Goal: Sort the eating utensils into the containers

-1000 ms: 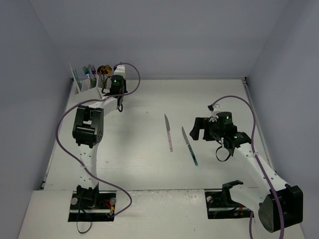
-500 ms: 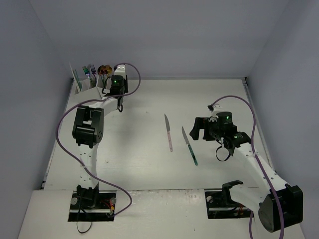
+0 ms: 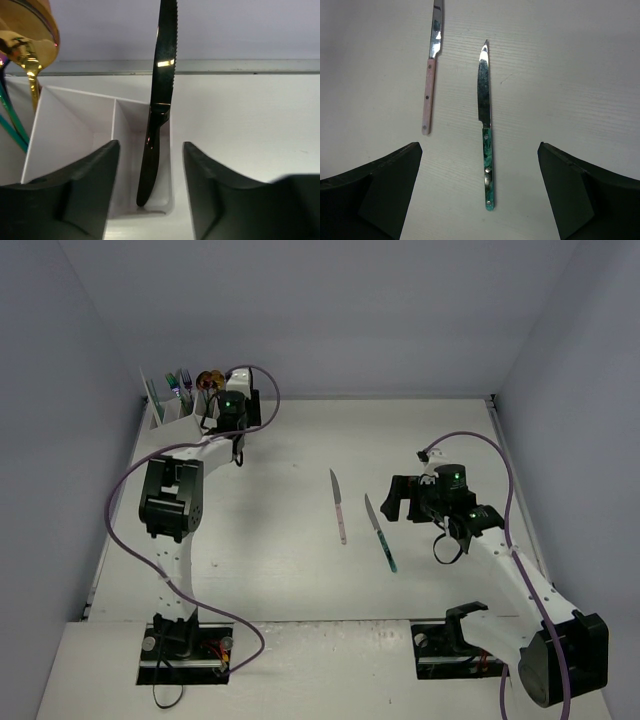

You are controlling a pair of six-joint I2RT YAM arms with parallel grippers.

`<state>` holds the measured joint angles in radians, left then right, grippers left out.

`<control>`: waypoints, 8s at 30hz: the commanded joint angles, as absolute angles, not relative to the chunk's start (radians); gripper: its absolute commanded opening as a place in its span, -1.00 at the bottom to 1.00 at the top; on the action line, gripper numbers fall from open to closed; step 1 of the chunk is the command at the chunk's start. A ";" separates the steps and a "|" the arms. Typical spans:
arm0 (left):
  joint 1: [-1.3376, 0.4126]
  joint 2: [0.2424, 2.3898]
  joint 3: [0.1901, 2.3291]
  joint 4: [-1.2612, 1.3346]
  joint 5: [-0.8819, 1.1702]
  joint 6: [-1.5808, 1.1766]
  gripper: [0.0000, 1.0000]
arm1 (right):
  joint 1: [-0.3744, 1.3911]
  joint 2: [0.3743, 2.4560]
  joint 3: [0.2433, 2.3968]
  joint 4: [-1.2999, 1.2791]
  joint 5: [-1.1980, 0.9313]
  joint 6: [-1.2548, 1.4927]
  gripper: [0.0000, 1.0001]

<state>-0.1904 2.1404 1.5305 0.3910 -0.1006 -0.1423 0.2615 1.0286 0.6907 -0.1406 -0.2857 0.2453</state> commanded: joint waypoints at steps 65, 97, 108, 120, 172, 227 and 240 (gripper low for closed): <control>-0.804 2.007 1.604 -0.630 -0.373 -0.644 -1.00 | 0.258 0.759 0.732 -0.215 -0.214 0.316 1.00; -0.246 2.143 1.830 0.359 -0.235 0.018 -1.00 | 0.258 1.002 0.809 -0.197 -0.253 0.276 1.00; -0.207 2.216 1.799 0.418 -0.208 0.011 -0.92 | 0.258 1.048 0.771 -0.178 -0.240 0.272 1.00; -0.210 2.091 1.655 0.417 -0.187 -0.060 -0.18 | 0.259 1.104 0.739 -0.169 -0.226 0.278 1.00; -0.567 0.967 0.932 -0.347 0.331 -0.712 0.51 | 0.926 1.335 0.955 -0.160 0.025 0.316 -1.00; -0.254 1.554 1.643 -0.282 -0.056 -0.302 -1.00 | 0.958 1.025 0.820 0.027 0.174 0.238 0.76; -0.164 2.100 2.269 -0.331 -0.063 -0.089 -1.00 | 0.835 1.100 0.789 0.021 0.009 0.245 0.77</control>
